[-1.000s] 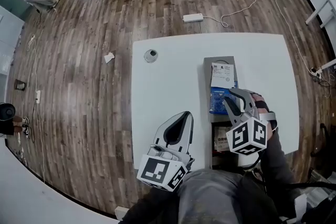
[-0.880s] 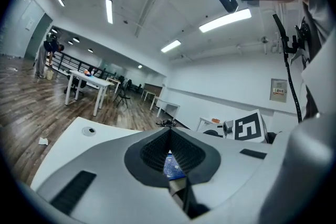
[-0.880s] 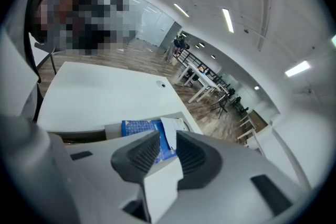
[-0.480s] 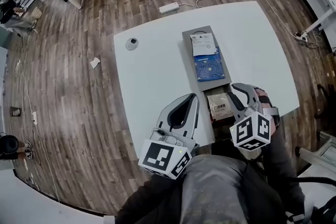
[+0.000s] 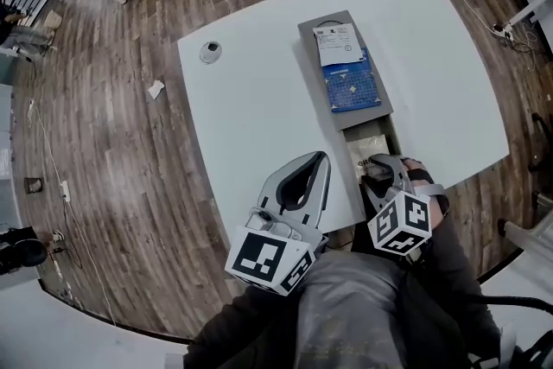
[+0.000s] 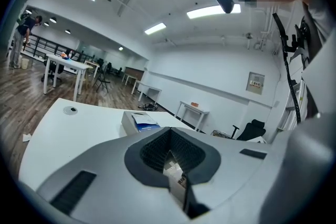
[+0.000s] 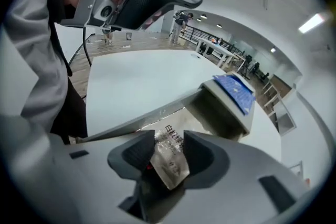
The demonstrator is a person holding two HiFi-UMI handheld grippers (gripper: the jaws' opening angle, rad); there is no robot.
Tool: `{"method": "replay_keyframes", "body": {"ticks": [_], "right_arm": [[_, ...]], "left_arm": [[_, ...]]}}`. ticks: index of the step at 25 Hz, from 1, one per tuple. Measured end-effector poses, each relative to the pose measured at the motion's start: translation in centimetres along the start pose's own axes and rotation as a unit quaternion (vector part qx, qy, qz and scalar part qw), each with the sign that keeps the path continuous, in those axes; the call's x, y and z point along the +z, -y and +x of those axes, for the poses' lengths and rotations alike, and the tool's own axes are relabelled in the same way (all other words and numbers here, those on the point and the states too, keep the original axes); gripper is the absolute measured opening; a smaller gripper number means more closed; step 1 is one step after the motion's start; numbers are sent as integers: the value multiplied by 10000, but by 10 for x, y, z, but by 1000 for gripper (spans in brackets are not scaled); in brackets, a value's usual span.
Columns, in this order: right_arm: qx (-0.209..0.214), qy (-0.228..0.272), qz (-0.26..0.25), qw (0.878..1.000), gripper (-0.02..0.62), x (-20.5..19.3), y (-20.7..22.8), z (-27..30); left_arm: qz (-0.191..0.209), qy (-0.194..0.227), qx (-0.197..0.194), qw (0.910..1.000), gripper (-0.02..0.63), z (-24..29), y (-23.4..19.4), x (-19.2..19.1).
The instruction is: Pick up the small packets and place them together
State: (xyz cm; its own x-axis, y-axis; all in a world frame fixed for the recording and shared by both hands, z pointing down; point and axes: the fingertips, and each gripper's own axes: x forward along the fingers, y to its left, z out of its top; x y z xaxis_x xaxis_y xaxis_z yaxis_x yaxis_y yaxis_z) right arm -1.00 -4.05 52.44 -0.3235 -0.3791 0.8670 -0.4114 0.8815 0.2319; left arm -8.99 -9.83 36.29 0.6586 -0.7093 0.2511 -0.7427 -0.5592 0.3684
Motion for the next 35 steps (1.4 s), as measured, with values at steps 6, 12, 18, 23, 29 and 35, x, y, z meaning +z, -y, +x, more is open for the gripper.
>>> {"method": "replay_keyframes", "body": {"ticks": [6, 12, 18, 23, 29, 35], "right_arm": [[506, -111, 106, 9986, 232, -2, 1, -8], [677, -480, 78, 9965, 265, -13, -10, 2], [197, -538, 102, 9983, 89, -12, 3, -2], [-117, -473, 221, 9986, 73, -7, 9, -12], [-638, -242, 362, 9970, 74, 11, 22, -45], [-971, 39, 418, 9944, 74, 26, 39, -63]], "left_arm": [[-50, -88, 104, 9999, 3, 6, -13, -6], [-58, -82, 16, 9999, 3, 11, -7, -5], [-29, -49, -14, 10000, 3, 6, -2, -3], [117, 121, -126, 9998, 3, 0, 3, 5], [328, 461, -354, 9978, 3, -11, 21, 29], [371, 621, -366, 9967, 3, -16, 24, 37]]}}
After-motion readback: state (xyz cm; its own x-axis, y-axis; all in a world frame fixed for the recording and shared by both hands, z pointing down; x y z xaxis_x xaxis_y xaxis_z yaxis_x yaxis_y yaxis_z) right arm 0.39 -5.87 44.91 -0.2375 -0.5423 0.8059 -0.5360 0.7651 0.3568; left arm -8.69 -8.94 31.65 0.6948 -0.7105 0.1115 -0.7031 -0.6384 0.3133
